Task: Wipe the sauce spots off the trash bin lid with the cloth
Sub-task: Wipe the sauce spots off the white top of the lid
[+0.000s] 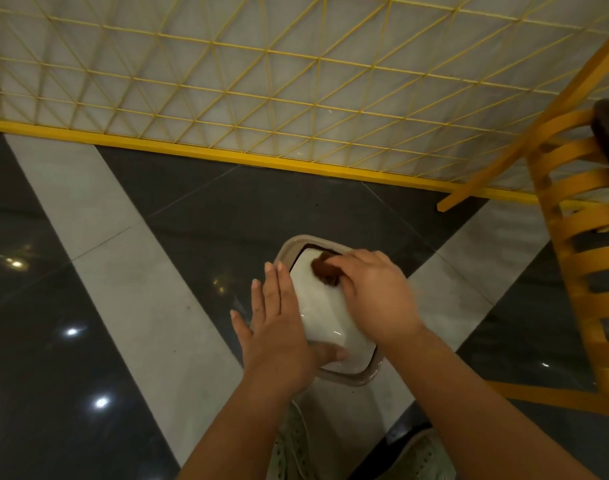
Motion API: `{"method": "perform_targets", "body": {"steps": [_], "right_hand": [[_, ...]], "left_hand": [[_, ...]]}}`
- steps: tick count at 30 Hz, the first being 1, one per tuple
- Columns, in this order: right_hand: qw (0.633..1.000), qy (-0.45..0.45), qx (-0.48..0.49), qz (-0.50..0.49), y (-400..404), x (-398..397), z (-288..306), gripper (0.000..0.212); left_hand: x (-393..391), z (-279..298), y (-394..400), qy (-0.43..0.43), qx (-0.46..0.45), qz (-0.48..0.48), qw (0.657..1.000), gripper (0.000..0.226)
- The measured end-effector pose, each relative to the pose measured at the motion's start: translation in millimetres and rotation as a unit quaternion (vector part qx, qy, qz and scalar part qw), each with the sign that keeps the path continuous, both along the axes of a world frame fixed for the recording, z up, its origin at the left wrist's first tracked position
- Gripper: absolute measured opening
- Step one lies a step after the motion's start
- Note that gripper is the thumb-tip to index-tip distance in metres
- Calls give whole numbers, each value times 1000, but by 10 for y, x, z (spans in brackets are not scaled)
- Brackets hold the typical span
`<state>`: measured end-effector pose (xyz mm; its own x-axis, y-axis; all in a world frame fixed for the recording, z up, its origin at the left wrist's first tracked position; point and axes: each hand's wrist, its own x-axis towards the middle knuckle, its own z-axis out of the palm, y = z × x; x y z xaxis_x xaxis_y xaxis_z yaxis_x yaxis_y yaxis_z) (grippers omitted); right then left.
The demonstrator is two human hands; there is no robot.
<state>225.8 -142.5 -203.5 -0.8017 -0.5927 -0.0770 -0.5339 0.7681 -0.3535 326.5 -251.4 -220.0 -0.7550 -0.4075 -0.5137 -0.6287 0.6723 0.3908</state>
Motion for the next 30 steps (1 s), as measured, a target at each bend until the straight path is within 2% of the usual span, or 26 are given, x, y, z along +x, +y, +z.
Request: {"method": "perform_targets", "body": {"steps": [2,5,10,14,19,22,25,27,29,30], "right_hand": [[999,-11,27,-15,131,7,36,34],[998,-6,57,20,225,212,131,36],[996,14,19,80,-69,333,52,33],[999,31,-12,22,-205,22,-22,28],[997,-43,3,-57,214,-116,-54,33],[998,-22,32,-40,352,96,77,31],[999,-8,31,31,237,427,144,40],[996,11,33,80,147,445,76,37],[998,11,-1,56,98,275,43,29],[1000,1,-17,23,112,182,42,31]], "left_hand": [[8,6,7,4,-1,-6,1000,139],[1,24,19,0,-1,-5,1000,138],[-29,58,24,-12,-12,-6,1000,133],[-27,59,35,-8,-7,-2,1000,140],[-6,51,11,6,-5,-13,1000,137],[-34,52,8,-2,-9,-34,999,138],[-48,62,2,-2,-17,-37,999,137],[-54,76,3,-5,-24,-46,999,134],[-59,84,-2,-9,-24,-48,999,135],[-61,86,-8,-10,-23,-47,999,136]]}}
